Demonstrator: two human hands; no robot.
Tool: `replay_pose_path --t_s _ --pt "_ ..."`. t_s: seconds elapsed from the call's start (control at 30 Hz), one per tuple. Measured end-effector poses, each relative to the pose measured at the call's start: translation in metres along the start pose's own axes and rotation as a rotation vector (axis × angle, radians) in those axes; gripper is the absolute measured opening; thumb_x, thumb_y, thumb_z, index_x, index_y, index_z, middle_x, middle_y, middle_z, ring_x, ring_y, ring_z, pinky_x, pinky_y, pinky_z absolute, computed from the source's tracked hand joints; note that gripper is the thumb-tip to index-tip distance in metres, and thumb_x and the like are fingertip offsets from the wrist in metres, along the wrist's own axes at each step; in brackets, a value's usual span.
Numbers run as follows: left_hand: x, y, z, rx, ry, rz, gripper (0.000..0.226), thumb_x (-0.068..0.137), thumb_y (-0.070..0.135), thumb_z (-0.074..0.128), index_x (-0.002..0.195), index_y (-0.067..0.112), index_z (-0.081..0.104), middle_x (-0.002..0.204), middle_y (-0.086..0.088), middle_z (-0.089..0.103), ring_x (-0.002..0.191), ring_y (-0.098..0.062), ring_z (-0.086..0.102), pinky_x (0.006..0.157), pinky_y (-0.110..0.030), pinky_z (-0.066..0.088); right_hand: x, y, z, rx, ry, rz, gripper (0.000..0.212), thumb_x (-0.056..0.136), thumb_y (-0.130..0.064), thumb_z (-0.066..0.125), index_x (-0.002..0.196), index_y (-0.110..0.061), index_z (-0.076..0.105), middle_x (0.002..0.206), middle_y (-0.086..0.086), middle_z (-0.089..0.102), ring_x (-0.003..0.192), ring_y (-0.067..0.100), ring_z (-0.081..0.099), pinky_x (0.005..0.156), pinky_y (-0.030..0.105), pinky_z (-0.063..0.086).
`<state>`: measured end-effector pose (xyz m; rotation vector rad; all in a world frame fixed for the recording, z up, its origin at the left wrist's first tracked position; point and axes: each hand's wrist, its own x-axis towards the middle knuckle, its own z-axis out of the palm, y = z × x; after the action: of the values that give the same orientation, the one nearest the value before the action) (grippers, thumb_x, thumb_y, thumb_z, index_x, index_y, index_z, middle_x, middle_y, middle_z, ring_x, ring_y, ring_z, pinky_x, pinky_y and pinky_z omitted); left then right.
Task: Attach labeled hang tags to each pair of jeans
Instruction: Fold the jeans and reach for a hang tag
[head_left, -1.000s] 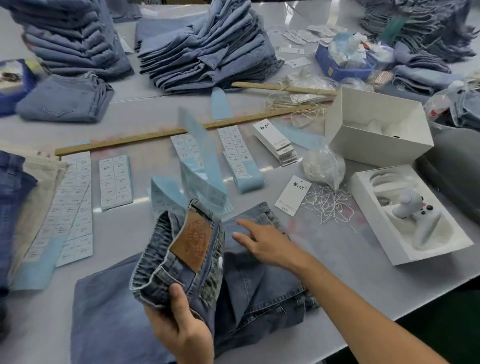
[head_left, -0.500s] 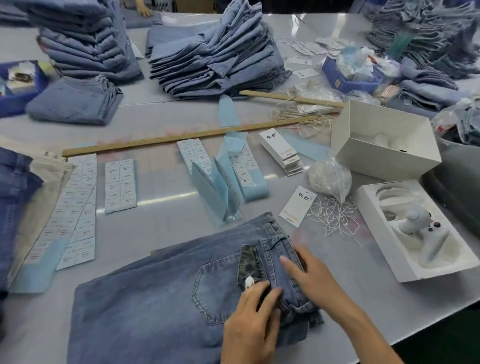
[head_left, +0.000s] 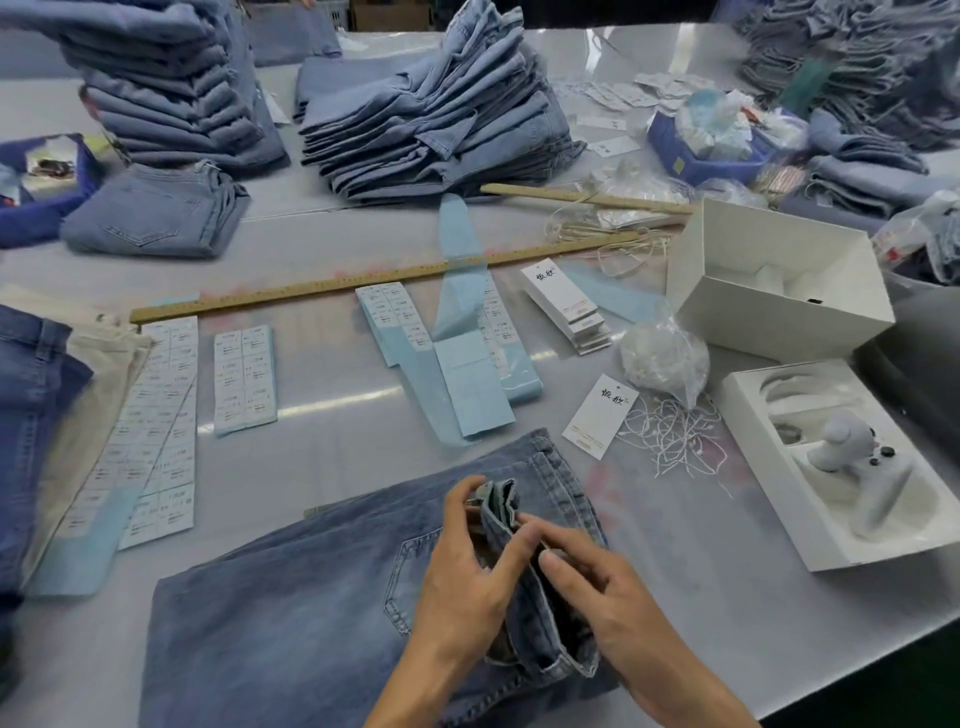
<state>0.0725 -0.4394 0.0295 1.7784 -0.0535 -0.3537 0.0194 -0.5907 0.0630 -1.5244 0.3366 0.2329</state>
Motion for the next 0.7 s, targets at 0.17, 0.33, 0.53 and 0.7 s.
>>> replay_pose_path --t_s 0.17,0.33,0.53,0.7 --pt "0.001 0.001 -0.011 -0.218 -0.037 -0.089 0.039 0.09 0.033 0.073 0.12 0.05 0.056 0.108 0.009 0.072 0.095 -0.017 0.073 0.08 -0.043 0.062 0.004 0.007 -0.006 0.154 0.189 0.042 0.03 0.1 -0.012 0.055 0.116 -0.028 0.075 0.117 -0.002 0.075 0.112 0.016 0.07 0.094 0.031 0.056" --pt "-0.005 -0.009 -0.028 -0.404 -0.057 -0.212 0.073 0.089 -0.023 0.047 0.121 0.04 0.064 0.106 -0.009 0.075 0.09 -0.032 0.075 0.064 -0.047 0.062 0.003 0.017 -0.019 0.048 0.356 0.039 0.032 0.103 -0.004 0.051 0.121 -0.025 0.066 0.106 -0.001 0.077 0.101 0.018 0.073 0.087 0.032 0.06" --pt "-0.01 -0.014 -0.025 -0.126 -0.031 -0.155 0.063 0.082 -0.013 0.056 0.112 0.04 0.069 0.089 0.003 0.071 0.072 -0.018 0.068 0.057 -0.048 0.062 -0.002 0.018 -0.026 -0.288 0.362 -0.047 0.056 0.097 -0.004 0.061 0.117 -0.056 0.056 0.122 -0.015 0.061 0.102 0.009 0.067 0.087 0.029 0.056" --pt "-0.007 -0.014 -0.028 0.545 0.114 0.194 0.042 0.066 0.001 0.08 0.084 0.035 0.063 0.113 0.023 0.055 0.098 -0.005 0.059 0.067 -0.035 0.055 -0.011 0.01 -0.038 -0.92 0.349 -0.28 0.046 0.081 -0.012 0.08 0.115 -0.04 0.064 0.116 -0.021 0.046 0.109 0.003 0.045 0.091 0.016 0.042"
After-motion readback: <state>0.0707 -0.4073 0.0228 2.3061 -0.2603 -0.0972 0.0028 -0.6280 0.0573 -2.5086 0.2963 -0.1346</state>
